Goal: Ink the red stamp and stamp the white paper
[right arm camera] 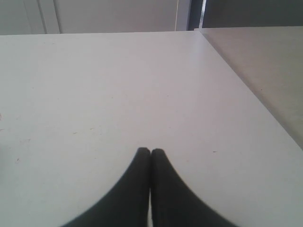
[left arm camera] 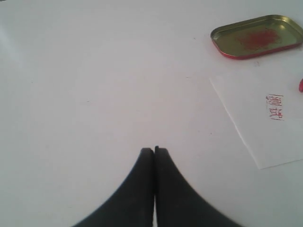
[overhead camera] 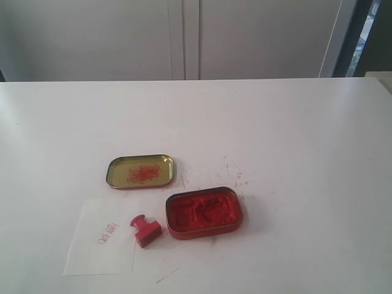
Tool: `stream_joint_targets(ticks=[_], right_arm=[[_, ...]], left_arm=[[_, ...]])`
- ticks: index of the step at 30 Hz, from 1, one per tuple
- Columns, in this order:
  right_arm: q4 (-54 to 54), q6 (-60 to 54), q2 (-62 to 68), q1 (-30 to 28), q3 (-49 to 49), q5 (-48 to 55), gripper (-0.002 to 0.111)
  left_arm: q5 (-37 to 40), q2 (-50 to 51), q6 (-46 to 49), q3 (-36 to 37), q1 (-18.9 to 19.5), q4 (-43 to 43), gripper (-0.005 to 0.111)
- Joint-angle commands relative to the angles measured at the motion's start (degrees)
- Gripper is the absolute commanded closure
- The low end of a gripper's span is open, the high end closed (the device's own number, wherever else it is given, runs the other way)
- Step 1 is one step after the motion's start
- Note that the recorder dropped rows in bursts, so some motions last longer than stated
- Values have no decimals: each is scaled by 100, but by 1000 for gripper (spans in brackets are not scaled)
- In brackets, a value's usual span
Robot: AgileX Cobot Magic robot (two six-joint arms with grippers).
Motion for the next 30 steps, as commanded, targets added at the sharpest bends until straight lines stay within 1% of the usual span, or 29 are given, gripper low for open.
stream_joint_targets(ticks=[1, 7, 9, 30], right_arm=[[-12, 18, -24, 23, 30, -84, 108], [-12, 18, -24, 23, 30, -84, 108], [-12, 18, -24, 23, 30, -84, 108], [-12, 18, -24, 23, 30, -84, 108]], left_arm=[[-111, -27, -453, 38, 22, 270, 107], [-116, -27, -1349, 38, 22, 867, 107], [-116, -27, -1447, 38, 22, 899, 107], [-116, -27, -1402, 38, 6, 899, 107]])
